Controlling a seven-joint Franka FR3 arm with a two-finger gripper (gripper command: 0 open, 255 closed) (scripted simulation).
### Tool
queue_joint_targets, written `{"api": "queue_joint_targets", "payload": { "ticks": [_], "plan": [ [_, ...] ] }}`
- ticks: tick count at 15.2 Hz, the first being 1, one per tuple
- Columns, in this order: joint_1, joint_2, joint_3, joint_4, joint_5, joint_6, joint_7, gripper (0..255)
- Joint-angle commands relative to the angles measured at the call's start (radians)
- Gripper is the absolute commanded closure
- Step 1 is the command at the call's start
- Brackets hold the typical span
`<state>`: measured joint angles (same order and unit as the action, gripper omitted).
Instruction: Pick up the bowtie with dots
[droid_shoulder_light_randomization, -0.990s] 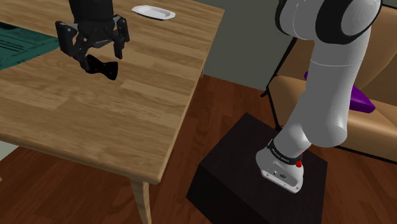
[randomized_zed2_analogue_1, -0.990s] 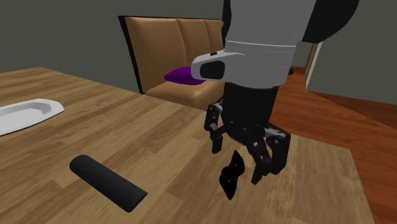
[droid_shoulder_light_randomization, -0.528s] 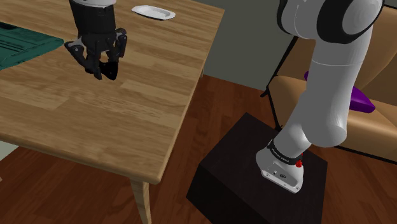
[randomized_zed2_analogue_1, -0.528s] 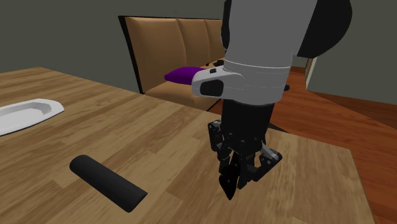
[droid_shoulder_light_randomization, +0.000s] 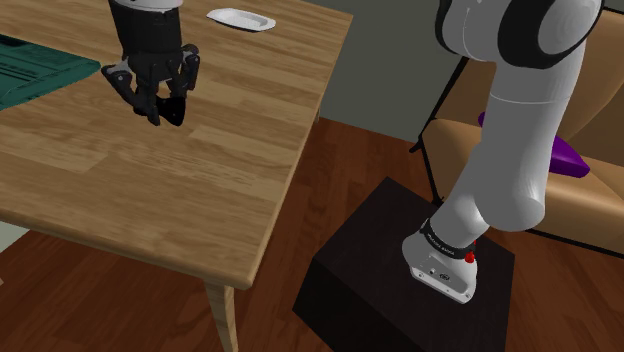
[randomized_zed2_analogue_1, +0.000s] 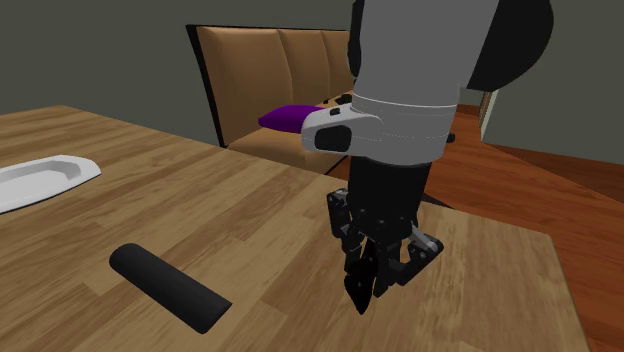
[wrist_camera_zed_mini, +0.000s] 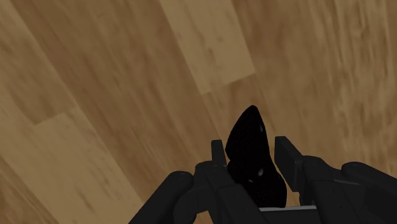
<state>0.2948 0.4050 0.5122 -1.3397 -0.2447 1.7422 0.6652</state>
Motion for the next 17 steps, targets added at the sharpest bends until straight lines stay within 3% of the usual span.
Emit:
{"api": "queue_joint_targets", "payload": {
  "ticks": [1, 15, 17],
  "plan": [
    [0.003, 0.003, 0.000, 0.016, -0.001, -0.014, -0.001, 255],
    [0.066, 0.071, -0.003, 0.314, -0.030, -0.244, -0.014, 255],
    [0.067, 0.072, -0.003, 0.318, -0.031, -0.247, -0.014, 255]
  ]
}}
